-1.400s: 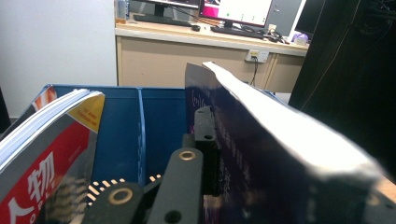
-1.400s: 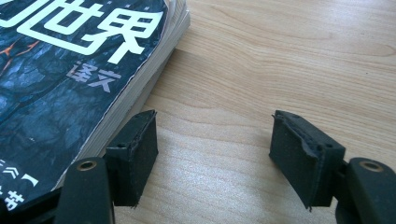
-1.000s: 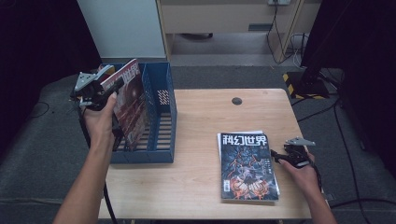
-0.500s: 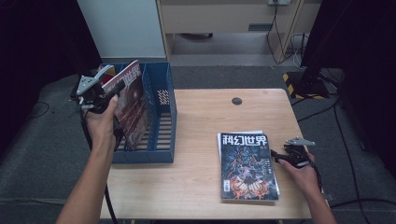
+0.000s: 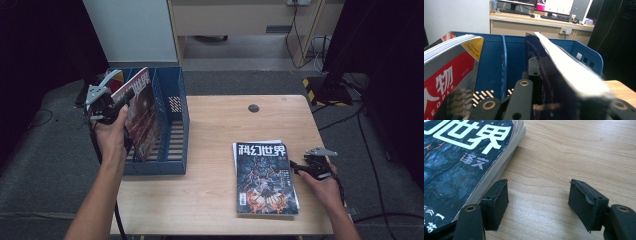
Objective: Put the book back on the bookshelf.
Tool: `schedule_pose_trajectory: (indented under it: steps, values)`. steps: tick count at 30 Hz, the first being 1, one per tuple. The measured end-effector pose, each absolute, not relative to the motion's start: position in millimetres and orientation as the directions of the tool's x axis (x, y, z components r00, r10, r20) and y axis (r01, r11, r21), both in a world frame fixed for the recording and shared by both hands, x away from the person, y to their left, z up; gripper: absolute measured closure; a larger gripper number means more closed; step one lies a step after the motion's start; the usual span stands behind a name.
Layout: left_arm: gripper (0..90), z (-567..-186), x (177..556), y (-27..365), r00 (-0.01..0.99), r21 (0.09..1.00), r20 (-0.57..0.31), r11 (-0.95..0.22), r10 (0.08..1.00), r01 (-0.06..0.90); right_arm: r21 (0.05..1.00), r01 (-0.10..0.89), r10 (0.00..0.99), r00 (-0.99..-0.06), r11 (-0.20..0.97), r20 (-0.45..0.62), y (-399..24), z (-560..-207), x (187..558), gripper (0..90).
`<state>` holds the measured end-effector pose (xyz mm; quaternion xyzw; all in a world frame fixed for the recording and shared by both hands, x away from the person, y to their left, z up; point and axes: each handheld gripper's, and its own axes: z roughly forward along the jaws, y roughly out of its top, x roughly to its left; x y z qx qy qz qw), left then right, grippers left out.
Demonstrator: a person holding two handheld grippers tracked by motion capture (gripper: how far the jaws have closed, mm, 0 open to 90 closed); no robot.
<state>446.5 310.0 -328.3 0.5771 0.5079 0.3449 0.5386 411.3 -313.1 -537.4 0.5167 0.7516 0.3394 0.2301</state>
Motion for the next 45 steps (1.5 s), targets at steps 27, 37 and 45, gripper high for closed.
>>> schedule_pose_trajectory:
  steps: [27, 37, 45]
  values:
    - [83.2, -349.0, 451.5, 306.8, 0.258, 0.967, -0.171, 0.112, 0.951, 0.228, 0.748, 0.622, 0.934, -0.358, 0.233, 0.007, -312.7, -537.3, 411.4, 32.1]
    - [83.3, -355.5, 449.0, 311.5, 0.247, 0.96, -0.187, 0.124, 0.951, 0.251, 0.748, 0.62, 0.934, -0.358, 0.234, 0.004, -312.7, -537.5, 411.5, 32.1]
    - [83.2, -354.0, 443.7, 314.7, 0.252, 0.955, -0.166, 0.092, 0.953, 0.283, 0.748, 0.621, 0.933, -0.359, 0.235, 0.004, -312.8, -537.4, 411.5, 32.2]
